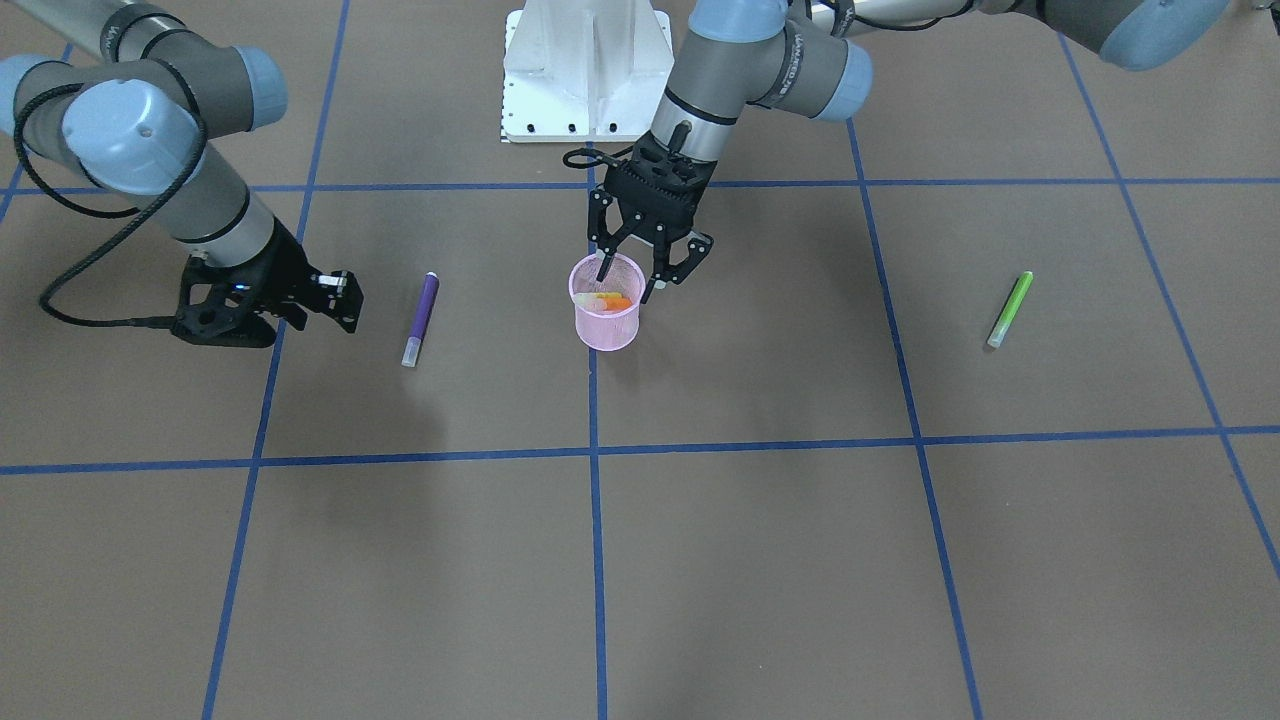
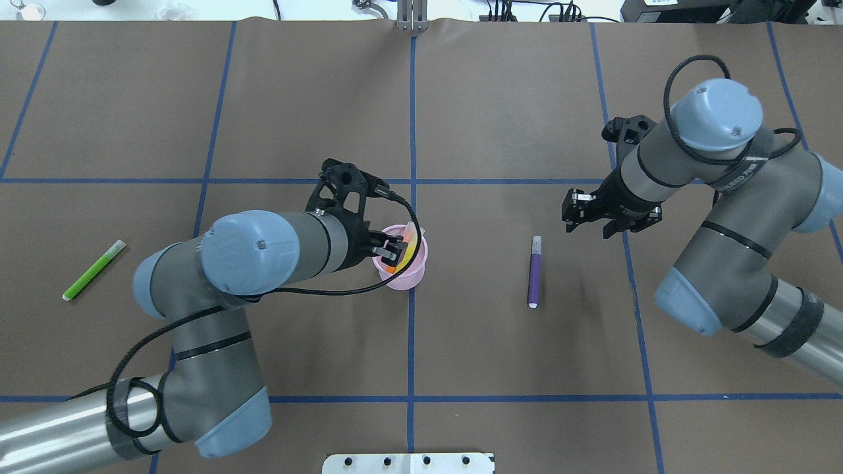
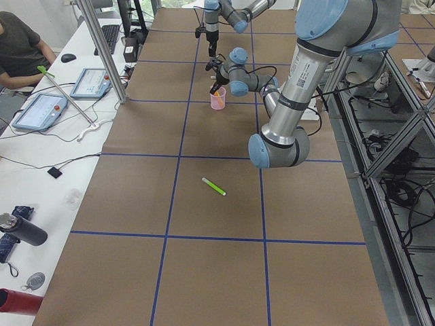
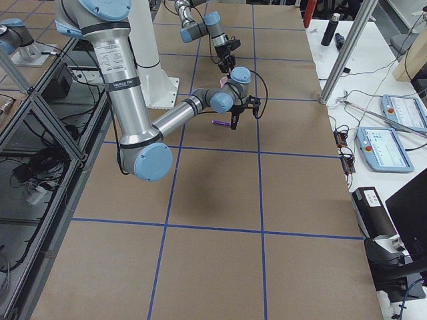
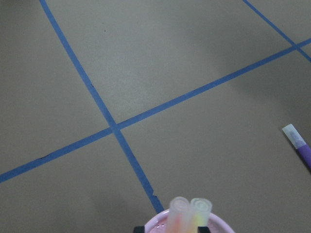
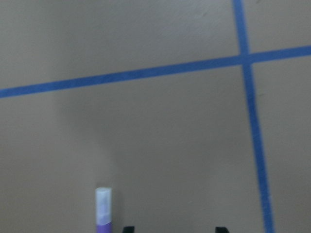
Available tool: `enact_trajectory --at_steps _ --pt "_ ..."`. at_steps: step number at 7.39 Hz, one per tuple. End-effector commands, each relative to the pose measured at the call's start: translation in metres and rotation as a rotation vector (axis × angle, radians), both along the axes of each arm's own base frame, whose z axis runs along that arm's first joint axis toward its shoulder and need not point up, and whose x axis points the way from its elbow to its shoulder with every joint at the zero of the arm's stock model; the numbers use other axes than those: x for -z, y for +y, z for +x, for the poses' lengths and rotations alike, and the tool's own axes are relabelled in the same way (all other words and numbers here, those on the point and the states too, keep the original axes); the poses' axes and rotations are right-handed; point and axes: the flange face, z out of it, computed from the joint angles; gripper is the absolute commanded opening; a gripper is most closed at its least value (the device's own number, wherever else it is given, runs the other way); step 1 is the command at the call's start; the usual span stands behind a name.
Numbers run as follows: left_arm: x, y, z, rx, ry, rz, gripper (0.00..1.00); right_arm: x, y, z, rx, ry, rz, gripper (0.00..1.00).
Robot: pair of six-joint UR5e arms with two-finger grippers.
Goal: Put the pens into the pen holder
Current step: 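Grasp the purple marker with the right gripper while the left gripper withdraws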
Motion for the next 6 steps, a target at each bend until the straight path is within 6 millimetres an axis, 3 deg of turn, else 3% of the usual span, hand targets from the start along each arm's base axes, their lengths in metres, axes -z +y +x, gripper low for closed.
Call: enact_trajectory --at_steps 1,2,3,5,6 --pt "-0.035 0.011 -0.056 0.030 -0.004 -0.029 0.99 0.010 0.021 -0.037 0.014 -0.012 0.006 0.85" --pt "-0.046 0.008 -0.081 0.052 -0.013 -0.032 0.99 0.005 0.014 -0.046 -0.001 0.009 0.013 0.84" --pt "-0.061 0.008 -0.089 0.058 -0.038 -0.039 0.99 0.002 0.012 -0.048 -0.003 0.017 0.004 0.83" --pt "-0.065 -0.031 -0.130 0.073 -0.098 -0.129 0.99 -0.006 -0.005 -0.072 0.007 0.042 -0.033 0.76" --pt "-0.064 -0.036 -0.141 0.078 -0.096 -0.137 0.99 -0.014 -0.010 -0.084 0.030 0.048 -0.060 0.74"
